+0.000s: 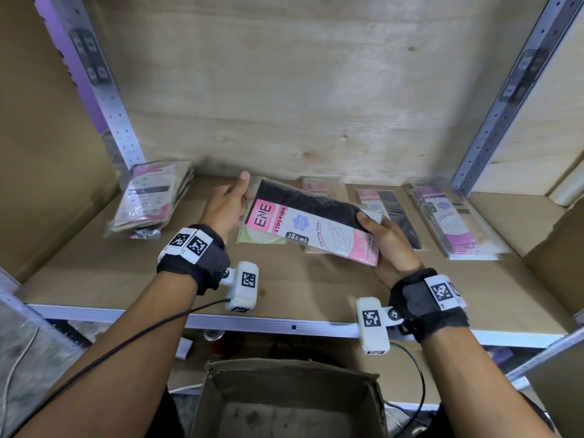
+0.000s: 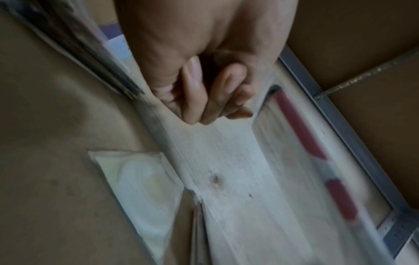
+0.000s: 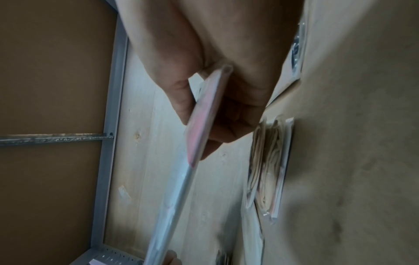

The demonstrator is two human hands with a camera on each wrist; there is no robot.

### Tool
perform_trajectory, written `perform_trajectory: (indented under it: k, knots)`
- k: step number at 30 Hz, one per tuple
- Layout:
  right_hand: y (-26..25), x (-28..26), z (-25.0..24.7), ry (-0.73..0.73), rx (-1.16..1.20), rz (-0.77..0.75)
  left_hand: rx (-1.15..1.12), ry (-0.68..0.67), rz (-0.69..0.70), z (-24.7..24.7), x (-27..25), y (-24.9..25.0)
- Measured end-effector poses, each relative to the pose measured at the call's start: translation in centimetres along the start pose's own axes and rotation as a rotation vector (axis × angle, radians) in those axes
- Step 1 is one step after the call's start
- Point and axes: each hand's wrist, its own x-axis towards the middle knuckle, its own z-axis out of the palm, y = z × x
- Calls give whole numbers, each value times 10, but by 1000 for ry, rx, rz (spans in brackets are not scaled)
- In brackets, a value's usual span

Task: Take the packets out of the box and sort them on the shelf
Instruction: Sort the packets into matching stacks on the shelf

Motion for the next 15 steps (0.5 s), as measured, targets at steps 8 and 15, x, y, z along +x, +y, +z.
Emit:
perform_trajectory:
  k: [8,15]
  knots:
    - [-4,-1,0,46,11,6,-375,-98,-139,12,-13,7]
    - [-10,-3,0,97,15,33,-535,-145,-202,19,-11,6]
